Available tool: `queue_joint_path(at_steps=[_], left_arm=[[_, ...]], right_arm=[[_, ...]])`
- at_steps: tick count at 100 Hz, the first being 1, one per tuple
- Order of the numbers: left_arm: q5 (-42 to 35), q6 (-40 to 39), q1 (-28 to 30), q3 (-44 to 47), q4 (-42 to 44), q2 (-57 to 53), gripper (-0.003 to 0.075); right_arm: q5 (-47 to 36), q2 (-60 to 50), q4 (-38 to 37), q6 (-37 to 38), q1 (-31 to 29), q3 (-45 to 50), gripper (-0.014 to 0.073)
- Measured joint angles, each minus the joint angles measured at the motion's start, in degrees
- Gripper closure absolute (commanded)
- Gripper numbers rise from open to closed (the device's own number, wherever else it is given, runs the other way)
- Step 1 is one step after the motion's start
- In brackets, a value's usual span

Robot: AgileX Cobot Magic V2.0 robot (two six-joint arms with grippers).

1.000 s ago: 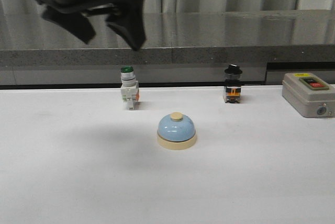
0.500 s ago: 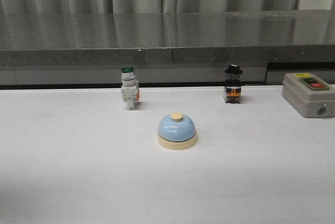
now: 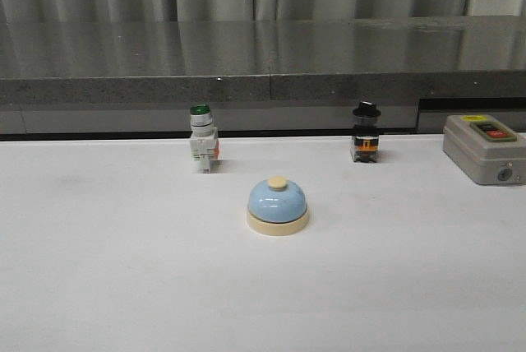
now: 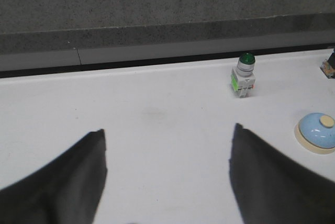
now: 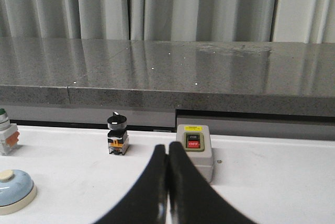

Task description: Place and press bell with both arms

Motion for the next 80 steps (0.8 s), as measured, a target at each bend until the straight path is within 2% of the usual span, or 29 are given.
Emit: queue_joint_path(at_steps=[13,80], left_arm=[[0.0,0.0,0.0,0.03,0.0,-0.58,0.0743],[0.0,0.0,0.0,0.03,-0.04,-0.58,0.074]], right_arm=[[0.0,0.0,0.0,0.0,0.0,0.0,0.0653],[0.0,0.0,0.0,0.0,0.0,0.0,0.0653]])
